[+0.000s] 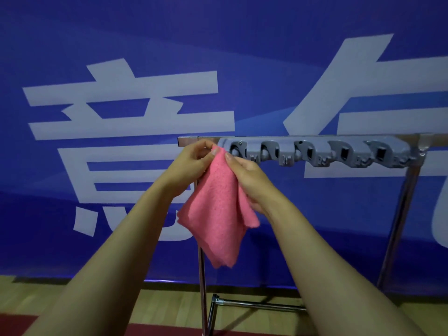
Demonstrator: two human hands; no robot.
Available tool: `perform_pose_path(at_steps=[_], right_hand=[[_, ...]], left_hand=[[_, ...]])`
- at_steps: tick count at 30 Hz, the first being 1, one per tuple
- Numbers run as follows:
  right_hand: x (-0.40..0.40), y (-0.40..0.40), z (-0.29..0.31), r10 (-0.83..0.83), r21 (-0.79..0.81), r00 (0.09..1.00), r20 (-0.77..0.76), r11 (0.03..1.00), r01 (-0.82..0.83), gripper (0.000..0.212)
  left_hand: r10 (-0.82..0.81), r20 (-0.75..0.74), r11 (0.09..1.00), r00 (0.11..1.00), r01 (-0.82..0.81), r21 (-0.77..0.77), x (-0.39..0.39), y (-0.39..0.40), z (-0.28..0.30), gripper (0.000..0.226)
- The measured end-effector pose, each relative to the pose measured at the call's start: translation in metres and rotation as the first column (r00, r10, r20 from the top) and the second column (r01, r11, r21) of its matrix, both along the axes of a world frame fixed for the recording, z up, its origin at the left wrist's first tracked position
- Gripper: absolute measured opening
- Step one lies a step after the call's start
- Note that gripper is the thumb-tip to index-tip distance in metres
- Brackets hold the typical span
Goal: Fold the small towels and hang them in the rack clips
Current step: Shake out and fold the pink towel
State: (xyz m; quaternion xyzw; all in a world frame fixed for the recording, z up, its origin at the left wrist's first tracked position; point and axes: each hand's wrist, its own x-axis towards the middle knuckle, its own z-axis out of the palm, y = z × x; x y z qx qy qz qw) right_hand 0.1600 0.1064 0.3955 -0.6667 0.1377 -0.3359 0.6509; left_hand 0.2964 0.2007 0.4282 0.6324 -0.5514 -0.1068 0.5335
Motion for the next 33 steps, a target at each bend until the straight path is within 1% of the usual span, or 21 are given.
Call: perform_pose_path(at_steps=[2, 3, 4, 8, 11, 13, 16, 19, 20, 21, 22, 23, 25, 26, 27, 29, 31, 32, 33], right_hand=[[0.009, 0.001, 0.001, 0.057, 0.239, 0.994, 0.093, 0.968, -0.078, 0.042], [0.014, 0.001, 0.002, 0.048, 0.318, 0.993, 0.110, 0.945, -0.081, 0.043], [0.018, 0.001, 0.002, 0.021, 0.365, 0.993, 0.116, 0.929, -0.062, 0.045], [0.030, -0.004, -0.007, -0.133, 0.473, 0.985, 0.111, 0.879, 0.065, 0.047], [0.037, -0.007, -0.014, -0.192, 0.510, 0.979, 0.075, 0.851, 0.128, 0.046], [0.042, -0.010, -0.020, -0.218, 0.490, 0.975, 0.050, 0.856, 0.166, 0.046], [0.047, -0.010, -0.023, -0.280, 0.400, 0.960, 0.021, 0.882, 0.248, 0.052], [0.049, -0.008, -0.027, -0.318, 0.328, 0.948, -0.002, 0.895, 0.301, 0.055], [0.049, -0.007, -0.031, -0.325, 0.291, 0.946, -0.007, 0.904, 0.313, 0.054], [0.046, -0.003, -0.032, -0.326, 0.245, 0.945, -0.016, 0.915, 0.320, 0.052], [0.044, -0.002, -0.035, -0.322, 0.207, 0.947, -0.014, 0.925, 0.318, 0.048], [0.040, 0.002, -0.038, -0.334, 0.176, 0.943, -0.009, 0.928, 0.330, 0.044], [0.034, 0.007, -0.049, -0.318, 0.158, 0.948, -0.012, 0.936, 0.316, 0.035], [0.033, 0.005, -0.056, -0.326, 0.136, 0.944, -0.041, 0.935, 0.329, 0.036], [0.035, 0.001, -0.065, -0.344, 0.114, 0.936, -0.069, 0.930, 0.350, 0.038], [0.032, -0.001, -0.079, -0.378, 0.067, 0.913, -0.154, 0.918, 0.391, 0.040], [0.026, -0.002, -0.095, -0.393, 0.039, 0.896, -0.208, 0.912, 0.409, 0.045], [0.022, -0.004, -0.103, -0.396, 0.024, 0.888, -0.236, 0.911, 0.412, 0.047], [0.017, -0.005, -0.111, -0.397, 0.024, 0.886, -0.242, 0.910, 0.414, 0.045]], left_hand=[[0.072, -0.016, 0.994, 0.997, -0.073, -0.076, 0.004, -0.012, -0.003, 0.020], [0.102, -0.026, 0.989, 0.994, -0.104, -0.107, 0.006, -0.018, -0.005, 0.021], [0.124, -0.035, 0.984, 0.992, -0.127, -0.123, 0.007, -0.022, -0.006, 0.021], [0.159, -0.070, 0.977, 0.985, -0.167, -0.130, 0.015, -0.035, -0.011, 0.020], [0.189, -0.096, 0.976, 0.977, -0.198, -0.091, 0.016, -0.042, -0.012, 0.023], [0.180, -0.139, 0.977, 0.974, -0.193, -0.086, 0.016, -0.043, -0.014, 0.020], [0.196, -0.216, 0.974, 0.956, -0.216, -0.070, 0.017, -0.046, -0.029, 0.019], [0.189, -0.295, 0.968, 0.937, -0.229, -0.107, 0.015, -0.048, -0.053, 0.023], [0.170, -0.312, 0.973, 0.935, -0.210, -0.100, 0.013, -0.044, -0.058, 0.022], [0.167, -0.312, 0.972, 0.935, -0.209, -0.107, 0.015, -0.055, -0.072, 0.021], [0.151, -0.311, 0.980, 0.938, -0.182, -0.075, 0.014, -0.059, -0.080, 0.018], [0.127, -0.341, 0.986, 0.932, -0.156, -0.059, 0.012, -0.065, -0.090, 0.015], [0.104, -0.453, 0.994, 0.885, -0.110, 0.012, 0.013, -0.078, -0.113, 0.014], [0.118, -0.475, 0.993, 0.872, -0.108, 0.047, 0.015, -0.078, -0.125, 0.020], [0.115, -0.505, 0.993, 0.856, -0.108, 0.043, 0.016, -0.077, -0.135, 0.026], [0.203, -0.553, 0.979, 0.808, -0.155, 0.133, 0.012, -0.067, -0.151, 0.030], [0.313, -0.494, 0.927, 0.811, -0.146, 0.346, 0.001, -0.057, -0.171, 0.026], [0.299, -0.417, 0.905, 0.858, -0.116, 0.409, -0.007, -0.046, -0.176, 0.021], [0.243, -0.371, 0.899, 0.896, -0.065, 0.434, -0.014, -0.041, -0.184, 0.021]])
